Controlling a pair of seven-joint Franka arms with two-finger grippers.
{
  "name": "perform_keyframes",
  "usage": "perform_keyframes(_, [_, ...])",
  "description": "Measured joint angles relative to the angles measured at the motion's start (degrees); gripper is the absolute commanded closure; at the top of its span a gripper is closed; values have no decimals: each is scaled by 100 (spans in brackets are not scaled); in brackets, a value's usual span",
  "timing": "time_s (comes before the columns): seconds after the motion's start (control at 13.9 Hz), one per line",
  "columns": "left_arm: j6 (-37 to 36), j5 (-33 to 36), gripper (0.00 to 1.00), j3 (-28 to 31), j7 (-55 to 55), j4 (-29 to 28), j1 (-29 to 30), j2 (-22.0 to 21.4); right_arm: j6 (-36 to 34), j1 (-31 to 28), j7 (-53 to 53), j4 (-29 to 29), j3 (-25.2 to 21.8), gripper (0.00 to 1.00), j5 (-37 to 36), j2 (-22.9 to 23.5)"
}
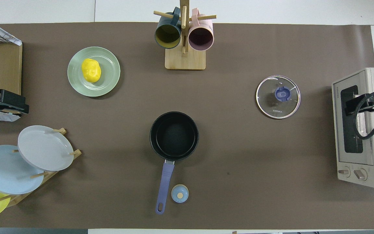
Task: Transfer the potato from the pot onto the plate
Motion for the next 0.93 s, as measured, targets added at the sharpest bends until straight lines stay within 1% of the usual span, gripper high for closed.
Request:
perform_keyframes(0.43, [-193,181,0,-7,333,231,-44,-154,0,0,0,0,0,0,0,0])
perform_keyframes(0.93, [-197,179,0,-3,343,154,-44,-61,0,0,0,0,0,0,0,0])
